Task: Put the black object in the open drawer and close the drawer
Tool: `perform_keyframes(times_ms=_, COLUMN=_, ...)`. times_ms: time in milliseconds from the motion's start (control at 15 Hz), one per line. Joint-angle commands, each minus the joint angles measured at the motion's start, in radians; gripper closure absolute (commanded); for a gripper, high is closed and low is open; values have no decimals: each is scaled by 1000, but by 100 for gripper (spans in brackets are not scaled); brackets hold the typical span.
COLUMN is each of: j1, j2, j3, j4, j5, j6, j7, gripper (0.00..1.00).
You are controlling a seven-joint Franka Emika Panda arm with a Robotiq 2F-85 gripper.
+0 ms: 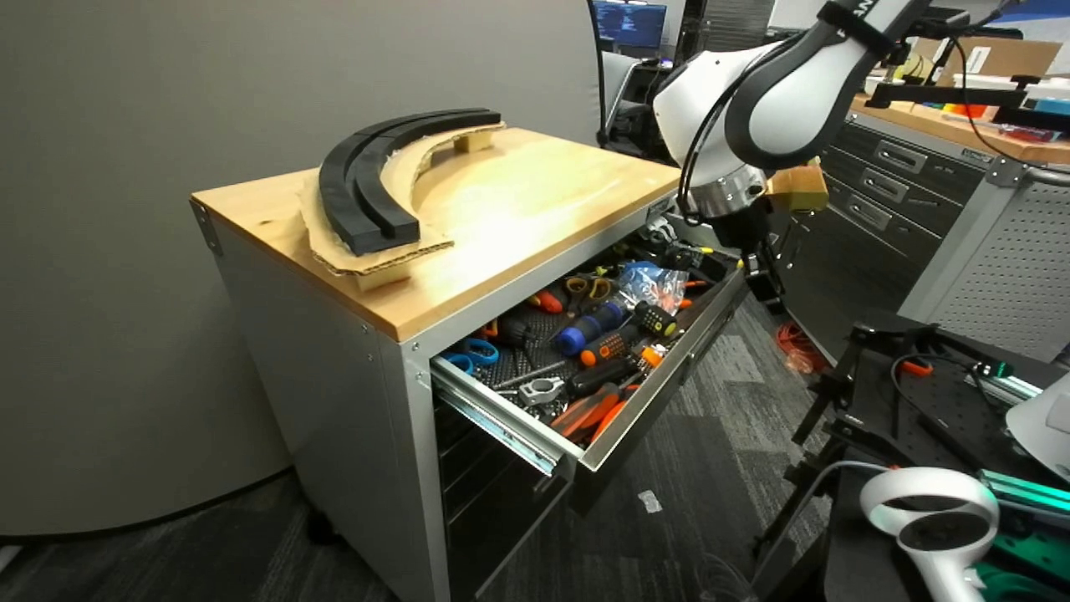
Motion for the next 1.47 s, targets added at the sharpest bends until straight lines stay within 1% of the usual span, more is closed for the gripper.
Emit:
perform_keyframes(times_ms=0, j1=58, j2=51, j3=-31, j4=18, j5=-104, j6=72, j7=218, gripper=84)
perform_keyframes(times_ms=133, j1=82, j2=75, j3=-38, j4=16, j5=-125, j6=149, j7=342, gripper=99)
perform_keyframes(times_ms=200, j1=94, j2=84, j3=-40, j4=17, j5=-129, j6=167, j7=397, gripper=100)
perform_keyframes(times_ms=400, j1=121, j2=115, j3=-49, j4=44, j5=-103, j6=254, j7=533, gripper=100)
perform_keyframes(times_ms=667, j1=154, j2=140, j3=-80, j4=83, j5=-80, j6=366, j7=666, gripper=100)
perform_keyframes(times_ms=1067, j1=189, j2=169, j3=-154, j4=125, j5=-87, j6=538, j7=835, gripper=100)
perform_keyframes(times_ms=1400, j1=239, j2=208, j3=-224, j4=141, j5=-82, j6=684, j7=970, gripper=100)
